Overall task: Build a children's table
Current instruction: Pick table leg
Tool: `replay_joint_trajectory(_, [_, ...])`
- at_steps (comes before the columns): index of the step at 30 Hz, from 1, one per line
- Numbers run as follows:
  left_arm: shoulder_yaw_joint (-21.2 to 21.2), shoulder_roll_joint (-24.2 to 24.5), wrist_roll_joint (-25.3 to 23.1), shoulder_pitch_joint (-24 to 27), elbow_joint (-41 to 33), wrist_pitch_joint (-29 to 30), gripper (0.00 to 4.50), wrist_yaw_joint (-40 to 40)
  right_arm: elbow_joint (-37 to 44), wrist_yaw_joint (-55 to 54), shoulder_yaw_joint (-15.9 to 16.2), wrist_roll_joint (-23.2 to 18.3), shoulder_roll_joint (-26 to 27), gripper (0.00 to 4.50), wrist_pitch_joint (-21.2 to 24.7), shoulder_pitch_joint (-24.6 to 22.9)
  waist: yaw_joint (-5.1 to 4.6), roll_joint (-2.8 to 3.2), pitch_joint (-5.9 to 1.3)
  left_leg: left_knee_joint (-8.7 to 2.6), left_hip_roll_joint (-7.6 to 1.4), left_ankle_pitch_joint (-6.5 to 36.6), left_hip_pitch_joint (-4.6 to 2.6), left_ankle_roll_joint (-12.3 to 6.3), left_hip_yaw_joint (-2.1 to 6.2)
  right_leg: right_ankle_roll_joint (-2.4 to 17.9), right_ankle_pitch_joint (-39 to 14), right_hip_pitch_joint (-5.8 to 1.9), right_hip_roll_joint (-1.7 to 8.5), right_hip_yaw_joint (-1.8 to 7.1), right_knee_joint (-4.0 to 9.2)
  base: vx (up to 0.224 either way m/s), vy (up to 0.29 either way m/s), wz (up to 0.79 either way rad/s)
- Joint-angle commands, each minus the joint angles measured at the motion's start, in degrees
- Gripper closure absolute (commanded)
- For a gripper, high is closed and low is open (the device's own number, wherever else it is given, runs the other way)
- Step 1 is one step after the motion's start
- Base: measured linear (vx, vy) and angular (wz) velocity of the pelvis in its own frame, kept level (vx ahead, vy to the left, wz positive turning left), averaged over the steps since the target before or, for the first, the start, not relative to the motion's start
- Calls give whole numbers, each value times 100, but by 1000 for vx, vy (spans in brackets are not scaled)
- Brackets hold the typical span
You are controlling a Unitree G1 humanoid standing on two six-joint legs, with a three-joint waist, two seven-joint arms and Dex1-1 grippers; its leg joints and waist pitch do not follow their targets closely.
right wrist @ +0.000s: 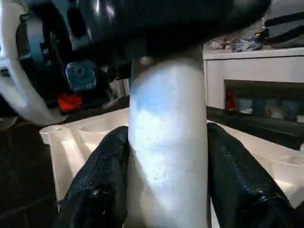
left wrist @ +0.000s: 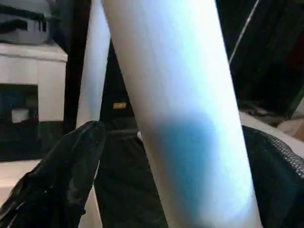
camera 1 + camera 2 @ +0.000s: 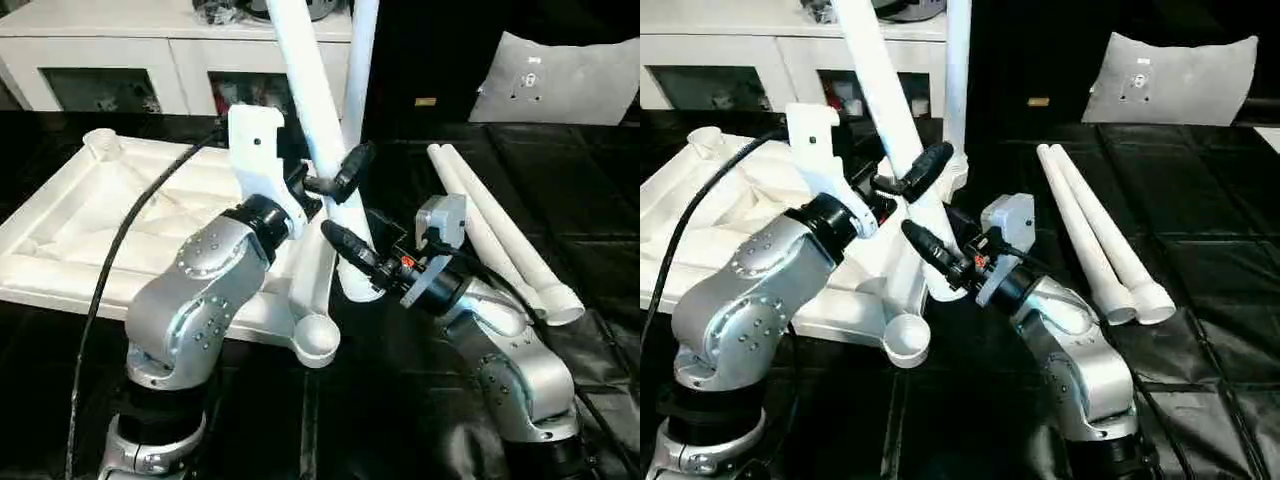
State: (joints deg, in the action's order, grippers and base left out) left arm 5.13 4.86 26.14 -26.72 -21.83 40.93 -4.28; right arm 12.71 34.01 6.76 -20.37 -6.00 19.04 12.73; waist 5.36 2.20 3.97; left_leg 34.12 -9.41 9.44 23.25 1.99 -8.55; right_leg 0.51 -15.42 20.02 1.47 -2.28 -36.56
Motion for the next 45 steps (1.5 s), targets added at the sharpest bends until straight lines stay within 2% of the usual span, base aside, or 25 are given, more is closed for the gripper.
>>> replay_joint_trajectory(1, [76, 58, -116, 28, -88, 30, 37, -9, 31, -20, -1, 36, 10, 260, -210, -18, -16, -6, -311, -407, -386, 909, -137, 56, 162, 796, 143, -138, 642, 315, 470, 0, 0, 0])
replay_joint_trajectory(4, [156, 201, -231, 43, -79, -15, 37, -106, -2, -29, 0, 40, 18, 260, -244, -9, -39, -6, -310, -400, -383, 834, -134, 5, 164, 834, 340, -144, 635, 308, 456, 0, 0, 0])
replay_joint_trajectory(7, [86, 188, -113, 106, -66, -8, 37, -207, -18, -31, 15, 37, 19, 260, -268, -15, -45, -1, -303, -405, -384, 878, -144, -6, 161, 852, 268, -135, 638, 309, 466, 0, 0, 0])
replay_joint_trajectory(9, [-77, 99, 100, 152, -70, -26, 37, -305, -32, 1, 36, 22, 13, 260, -282, -32, -46, -3, -296, -409, -394, 919, -152, 20, 155, 897, 210, -124, 640, 311, 473, 0, 0, 0])
replay_joint_trajectory(10, [-176, 140, 416, 216, -124, -122, 37, -705, -18, 52, 64, -6, -2, 260, -286, -73, -46, -2, -300, -408, -391, 915, -150, 19, 154, 909, 221, -129, 638, 310, 468, 0, 0, 0])
replay_joint_trajectory(15, [-283, 423, 942, 378, -175, -276, 37, -1618, 71, 284, 159, -157, -87, 260, -238, -189, -43, -8, -291, -432, -389, 958, -153, 14, 147, 891, 124, -109, 626, 312, 468, 0, 0, 0])
replay_joint_trajectory(21, [-492, 470, 1045, 357, 118, -269, 37, -1827, 151, 459, 260, -218, -180, 260, -201, -249, -59, -1, -278, -442, -386, 1073, -162, 32, 140, 853, -78, -109, 629, 325, 495, 0, 0, 0])
replay_joint_trajectory(30, [-518, 483, 1277, 551, 201, -421, 37, -2223, 163, 492, 286, -250, -238, 260, -242, -291, -53, 1, -308, -428, -393, 886, -160, -8, 138, 914, 350, -127, 629, 318, 457, 0, 0, 0])
replay_joint_trajectory(33, [-676, 402, 1496, 601, 206, -414, 37, -2281, 174, 500, 293, -277, -257, 260, -247, -311, -51, 16, -297, -434, -394, 954, -161, -3, 137, 949, 277, -128, 635, 315, 464, 0, 0, 0])
replay_joint_trajectory(36, [-747, 391, 1626, 654, 205, -374, 37, -2310, 178, 510, 295, -285, -264, 260, -253, -324, -50, 1, -297, -437, -397, 941, -163, -15, 139, 958, 296, -130, 632, 316, 458, 0, 0, 0])
replay_joint_trajectory(38, [-705, 465, 1543, 698, 266, -364, 37, -2338, 180, 518, 301, -297, -265, 260, -254, -327, -52, 1, -296, -436, -393, 955, -161, -25, 139, 940, 267, -131, 631, 318, 462, 0, 0, 0])
replay_joint_trajectory(43, [-457, 846, 911, 755, 573, -592, 37, -2481, 190, 565, 341, -310, -294, 260, -263, -335, -53, 16, -303, -440, -393, 942, -172, -36, 146, 794, 205, -122, 625, 324, 476, 0, 0, 0])
replay_joint_trajectory(45, [-417, 1019, 747, 751, 665, -679, 37, -2582, 192, 577, 347, -311, -308, 260, -270, -346, -44, 31, -325, -439, -409, 854, -183, -15, 155, 825, 434, -126, 622, 311, 443, 0, 0, 0])
